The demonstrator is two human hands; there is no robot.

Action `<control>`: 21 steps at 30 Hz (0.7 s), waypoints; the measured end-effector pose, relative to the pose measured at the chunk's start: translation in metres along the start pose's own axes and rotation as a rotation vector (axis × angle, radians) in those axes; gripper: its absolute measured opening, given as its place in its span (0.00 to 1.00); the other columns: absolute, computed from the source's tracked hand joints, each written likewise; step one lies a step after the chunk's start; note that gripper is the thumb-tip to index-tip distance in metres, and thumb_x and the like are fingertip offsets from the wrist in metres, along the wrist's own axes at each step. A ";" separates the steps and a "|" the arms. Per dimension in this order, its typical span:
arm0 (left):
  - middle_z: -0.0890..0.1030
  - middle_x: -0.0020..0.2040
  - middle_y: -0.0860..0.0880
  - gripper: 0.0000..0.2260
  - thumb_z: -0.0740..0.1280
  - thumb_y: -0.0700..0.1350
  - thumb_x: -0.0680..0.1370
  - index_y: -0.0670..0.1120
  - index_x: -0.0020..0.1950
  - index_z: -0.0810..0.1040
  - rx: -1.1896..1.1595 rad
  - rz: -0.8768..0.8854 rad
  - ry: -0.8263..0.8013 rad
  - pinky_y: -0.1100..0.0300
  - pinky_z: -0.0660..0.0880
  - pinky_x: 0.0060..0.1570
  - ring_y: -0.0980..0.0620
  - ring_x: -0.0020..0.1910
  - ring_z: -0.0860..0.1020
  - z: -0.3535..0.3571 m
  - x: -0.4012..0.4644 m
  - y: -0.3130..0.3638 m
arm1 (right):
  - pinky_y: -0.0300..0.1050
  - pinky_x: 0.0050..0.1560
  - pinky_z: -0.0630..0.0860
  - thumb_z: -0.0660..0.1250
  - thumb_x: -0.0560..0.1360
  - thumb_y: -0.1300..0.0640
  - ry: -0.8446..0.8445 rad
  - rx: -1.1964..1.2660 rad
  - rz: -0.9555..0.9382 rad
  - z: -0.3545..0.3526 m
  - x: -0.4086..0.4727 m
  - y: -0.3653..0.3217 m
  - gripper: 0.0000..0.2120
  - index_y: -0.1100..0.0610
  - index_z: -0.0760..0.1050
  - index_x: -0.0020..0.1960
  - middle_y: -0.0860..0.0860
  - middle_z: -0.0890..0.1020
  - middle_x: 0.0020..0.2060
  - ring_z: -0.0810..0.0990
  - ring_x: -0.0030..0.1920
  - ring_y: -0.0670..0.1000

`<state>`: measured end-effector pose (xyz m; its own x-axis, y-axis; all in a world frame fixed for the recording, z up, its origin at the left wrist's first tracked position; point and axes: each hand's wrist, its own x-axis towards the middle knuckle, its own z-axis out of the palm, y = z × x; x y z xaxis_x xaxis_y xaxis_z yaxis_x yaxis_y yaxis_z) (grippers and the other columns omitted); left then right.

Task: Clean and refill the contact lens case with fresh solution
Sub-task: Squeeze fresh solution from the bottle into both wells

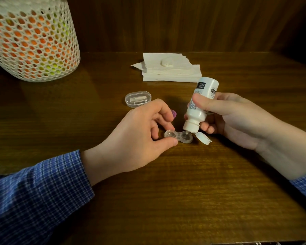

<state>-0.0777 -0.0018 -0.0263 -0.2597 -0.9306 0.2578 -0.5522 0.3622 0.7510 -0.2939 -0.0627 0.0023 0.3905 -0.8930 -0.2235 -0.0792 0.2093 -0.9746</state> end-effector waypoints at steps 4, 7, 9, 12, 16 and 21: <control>0.85 0.47 0.57 0.17 0.80 0.44 0.72 0.50 0.56 0.78 -0.006 0.005 0.001 0.57 0.82 0.36 0.51 0.36 0.80 0.000 0.000 0.000 | 0.35 0.26 0.74 0.75 0.65 0.44 0.008 0.004 0.002 0.000 -0.001 0.000 0.25 0.58 0.81 0.56 0.59 0.84 0.44 0.77 0.30 0.46; 0.84 0.47 0.57 0.17 0.80 0.44 0.72 0.50 0.56 0.78 -0.008 0.006 -0.001 0.57 0.82 0.36 0.51 0.36 0.80 0.000 0.000 0.000 | 0.35 0.26 0.74 0.75 0.66 0.44 0.007 0.006 0.000 0.000 -0.001 -0.001 0.24 0.58 0.81 0.55 0.58 0.83 0.43 0.77 0.30 0.46; 0.84 0.47 0.57 0.17 0.80 0.44 0.72 0.50 0.57 0.78 -0.006 0.003 -0.002 0.56 0.82 0.36 0.51 0.36 0.80 0.000 0.000 0.000 | 0.35 0.26 0.74 0.75 0.66 0.44 0.002 0.008 -0.002 0.001 -0.002 -0.001 0.24 0.58 0.81 0.55 0.60 0.83 0.45 0.77 0.30 0.46; 0.84 0.47 0.57 0.17 0.80 0.44 0.73 0.51 0.57 0.78 -0.007 -0.001 -0.006 0.56 0.82 0.37 0.52 0.36 0.80 0.000 0.000 0.000 | 0.35 0.26 0.74 0.75 0.65 0.44 -0.001 0.004 -0.003 0.002 -0.002 -0.001 0.25 0.58 0.81 0.55 0.61 0.83 0.47 0.77 0.29 0.46; 0.85 0.48 0.57 0.17 0.80 0.43 0.73 0.50 0.56 0.78 -0.012 0.004 -0.004 0.58 0.82 0.36 0.52 0.36 0.80 0.000 0.000 0.000 | 0.35 0.26 0.74 0.75 0.65 0.44 0.006 0.001 0.003 0.001 -0.003 -0.002 0.23 0.58 0.81 0.54 0.56 0.84 0.40 0.77 0.30 0.46; 0.85 0.47 0.56 0.16 0.80 0.44 0.72 0.50 0.56 0.78 -0.007 -0.003 -0.002 0.58 0.82 0.35 0.52 0.35 0.80 0.000 0.001 0.001 | 0.35 0.26 0.74 0.75 0.65 0.44 0.010 0.013 0.013 0.001 -0.003 -0.003 0.24 0.59 0.81 0.55 0.57 0.84 0.42 0.77 0.30 0.46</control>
<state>-0.0778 -0.0022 -0.0254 -0.2598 -0.9317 0.2539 -0.5475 0.3587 0.7560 -0.2939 -0.0605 0.0056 0.3808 -0.8941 -0.2359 -0.0718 0.2257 -0.9715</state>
